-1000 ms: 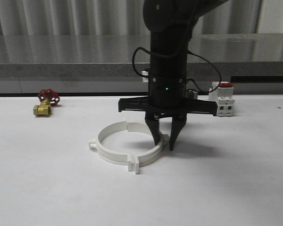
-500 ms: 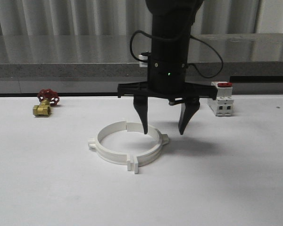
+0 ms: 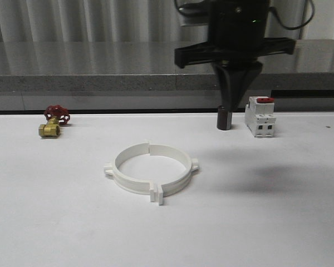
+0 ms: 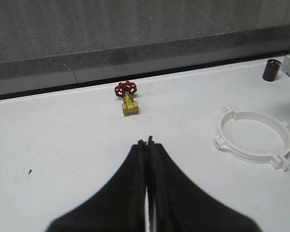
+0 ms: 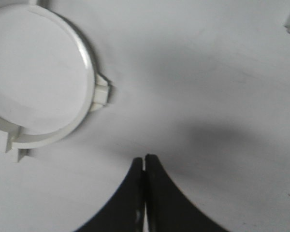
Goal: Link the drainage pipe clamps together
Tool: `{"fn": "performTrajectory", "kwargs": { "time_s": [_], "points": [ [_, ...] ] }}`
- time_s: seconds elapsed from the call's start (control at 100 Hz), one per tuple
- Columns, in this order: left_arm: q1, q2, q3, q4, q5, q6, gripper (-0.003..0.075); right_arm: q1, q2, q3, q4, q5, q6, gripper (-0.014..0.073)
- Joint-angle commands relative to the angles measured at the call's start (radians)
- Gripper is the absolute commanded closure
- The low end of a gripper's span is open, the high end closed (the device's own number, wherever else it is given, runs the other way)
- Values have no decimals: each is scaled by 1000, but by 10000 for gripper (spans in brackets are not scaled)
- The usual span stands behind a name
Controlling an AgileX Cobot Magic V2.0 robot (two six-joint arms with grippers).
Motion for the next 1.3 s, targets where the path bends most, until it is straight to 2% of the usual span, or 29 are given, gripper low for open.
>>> {"fn": "performTrajectory", "kwargs": {
  "time_s": [0.0,0.38,0.67,1.09,1.29],
  "points": [
    [3,7,-27,-13,-73,-2,740,-42,-127,38,-22,-31,-16,661],
    [3,7,-27,-13,-73,-2,740,-318,-497,441,-35,-170,-53,661],
    [3,7,-27,-13,-73,-2,740,-493,-737,631,-30,-250,-56,661],
    [3,7,-27,-13,-73,-2,740,-508,-1068,900,-52,-476,-57,661],
    [3,7,-27,-13,-73,-2,740,-508,-1243,1058,-51,-745,-57,661]
  ]
}}
